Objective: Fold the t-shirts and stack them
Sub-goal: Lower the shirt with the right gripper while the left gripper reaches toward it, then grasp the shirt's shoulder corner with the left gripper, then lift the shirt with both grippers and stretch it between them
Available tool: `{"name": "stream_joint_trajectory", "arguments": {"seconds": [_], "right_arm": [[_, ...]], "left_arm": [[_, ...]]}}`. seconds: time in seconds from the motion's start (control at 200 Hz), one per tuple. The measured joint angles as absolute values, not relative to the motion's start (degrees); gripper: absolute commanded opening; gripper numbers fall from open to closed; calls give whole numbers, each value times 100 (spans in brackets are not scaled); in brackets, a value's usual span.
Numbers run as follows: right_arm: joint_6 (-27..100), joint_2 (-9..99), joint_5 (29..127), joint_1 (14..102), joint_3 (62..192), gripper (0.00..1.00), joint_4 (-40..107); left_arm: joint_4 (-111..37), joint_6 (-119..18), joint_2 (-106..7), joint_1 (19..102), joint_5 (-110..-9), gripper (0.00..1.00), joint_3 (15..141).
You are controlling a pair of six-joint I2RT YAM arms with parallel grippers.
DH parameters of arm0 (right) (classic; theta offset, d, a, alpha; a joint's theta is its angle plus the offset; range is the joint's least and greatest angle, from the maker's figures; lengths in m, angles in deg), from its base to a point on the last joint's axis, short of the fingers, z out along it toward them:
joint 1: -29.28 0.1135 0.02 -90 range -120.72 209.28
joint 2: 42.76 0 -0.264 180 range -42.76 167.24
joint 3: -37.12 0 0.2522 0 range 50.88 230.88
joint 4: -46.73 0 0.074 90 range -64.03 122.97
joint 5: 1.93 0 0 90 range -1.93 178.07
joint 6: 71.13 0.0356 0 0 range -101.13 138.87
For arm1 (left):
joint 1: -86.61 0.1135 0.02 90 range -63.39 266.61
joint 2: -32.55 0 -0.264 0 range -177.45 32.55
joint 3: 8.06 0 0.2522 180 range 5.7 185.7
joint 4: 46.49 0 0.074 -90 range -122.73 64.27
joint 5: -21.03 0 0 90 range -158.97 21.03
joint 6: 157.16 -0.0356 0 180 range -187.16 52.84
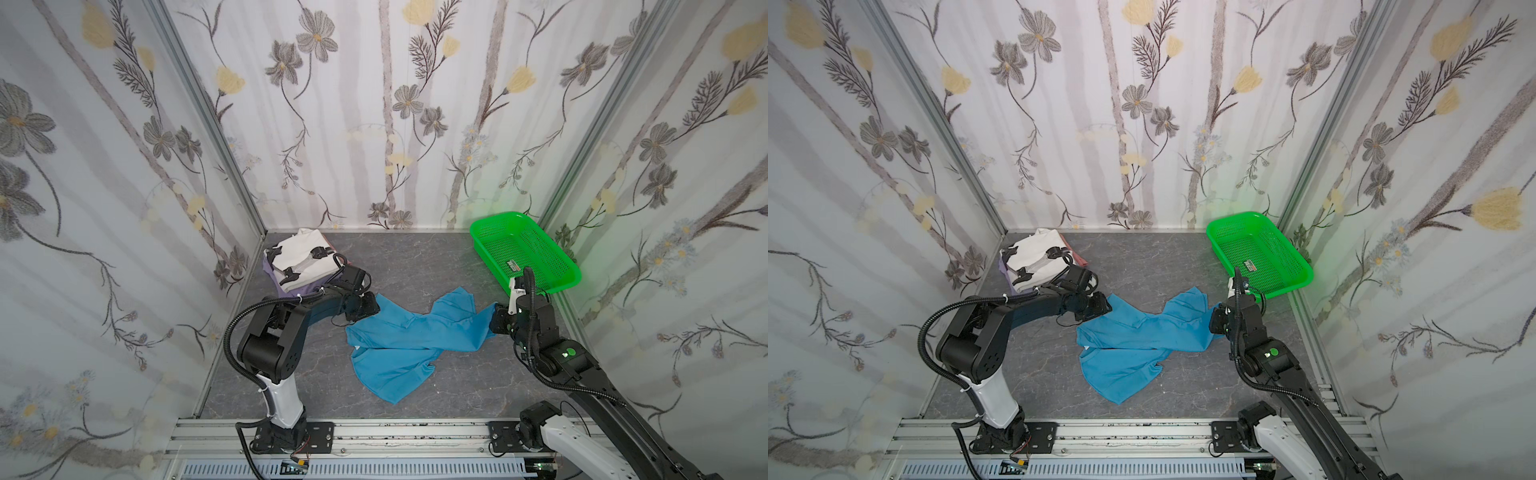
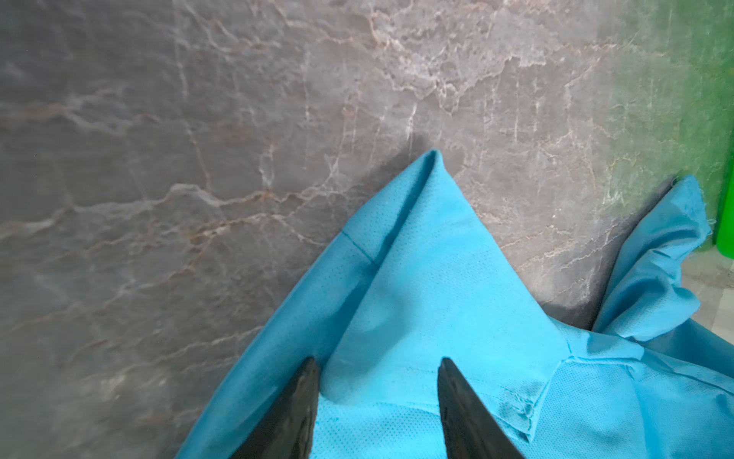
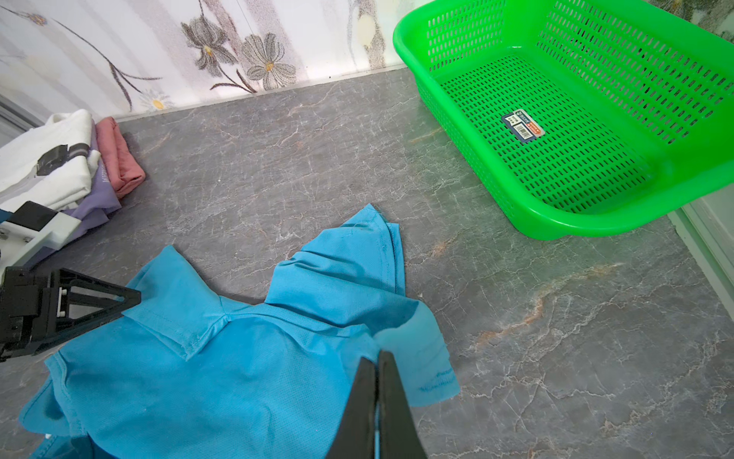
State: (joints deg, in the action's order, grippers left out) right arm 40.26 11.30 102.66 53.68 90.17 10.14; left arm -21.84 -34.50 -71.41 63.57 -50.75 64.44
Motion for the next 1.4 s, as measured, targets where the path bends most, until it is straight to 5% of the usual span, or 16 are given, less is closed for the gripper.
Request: {"name": "stream_joint_trajectory", "arguments": {"seconds": [0.455, 0.824, 0.984, 1.259, 1.399], "right_arm": [[4004, 1279, 10266, 5355, 9139, 0, 986], [3801, 1657, 10102, 5217, 9522, 0, 997], [3421, 2669, 9735, 4588, 10427, 0, 1261], [2820, 3753, 9191, 3729, 13375, 0, 1583], [2697, 3775, 8839, 3620, 13989, 0, 1635]], "left_arm": [[-2123, -3463, -7148, 6357, -5077, 0, 6575], [-1517, -3544, -6647, 6383, -5130, 0, 7305], [-912, -3557, -6881, 6698, -5099, 0, 9154], [330, -4011, -7659, 7200, -5165, 0, 14859], [841, -4033, -7334, 7471, -5195, 0, 15375]]}}
